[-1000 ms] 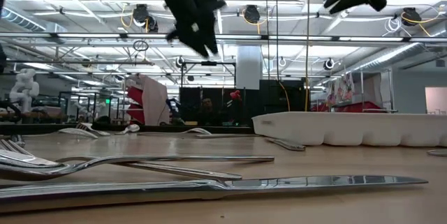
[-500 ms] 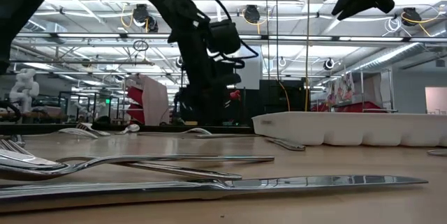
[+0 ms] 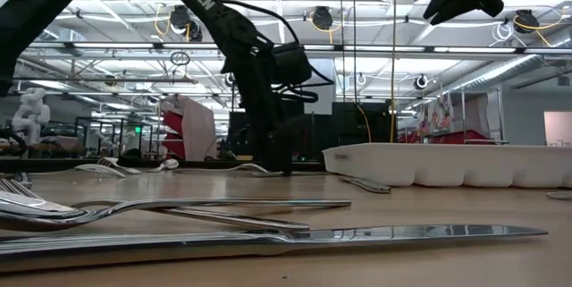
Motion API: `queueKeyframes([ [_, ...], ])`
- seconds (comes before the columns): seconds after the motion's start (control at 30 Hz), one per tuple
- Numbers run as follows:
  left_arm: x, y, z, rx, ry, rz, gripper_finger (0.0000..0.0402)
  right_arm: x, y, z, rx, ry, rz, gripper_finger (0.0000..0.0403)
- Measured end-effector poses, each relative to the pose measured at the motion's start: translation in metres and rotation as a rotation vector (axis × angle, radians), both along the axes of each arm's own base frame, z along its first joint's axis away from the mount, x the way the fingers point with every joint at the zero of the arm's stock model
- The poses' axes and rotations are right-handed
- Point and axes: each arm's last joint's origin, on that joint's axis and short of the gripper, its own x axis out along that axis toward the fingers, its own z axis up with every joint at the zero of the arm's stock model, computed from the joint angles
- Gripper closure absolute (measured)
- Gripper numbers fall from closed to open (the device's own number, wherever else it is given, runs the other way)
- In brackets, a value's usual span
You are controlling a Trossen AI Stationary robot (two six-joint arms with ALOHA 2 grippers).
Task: Sort silverware
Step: Put the silver knife into the white silverware tray
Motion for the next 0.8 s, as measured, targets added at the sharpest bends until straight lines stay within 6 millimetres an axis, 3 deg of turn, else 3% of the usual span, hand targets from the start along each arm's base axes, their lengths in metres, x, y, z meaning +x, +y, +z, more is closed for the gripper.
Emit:
queueKeyframes([
  [0.17, -0.001, -0.003, -0.013, -0.044, 0.059, -0.013, 0.0252, 0.000, 0.000, 0.000, 0.000, -0.002, 0.001, 0.0291],
  [0.4, -0.009, -0.014, -0.016, -0.124, 0.169, -0.073, 0.0385, 0.001, 0.000, 0.001, -0.001, -0.008, 0.002, 0.0291],
  [0.8, -0.024, -0.051, -0.007, -0.179, 0.368, -0.104, 0.0399, 0.004, -0.001, 0.001, 0.014, -0.033, -0.010, 0.0291],
])
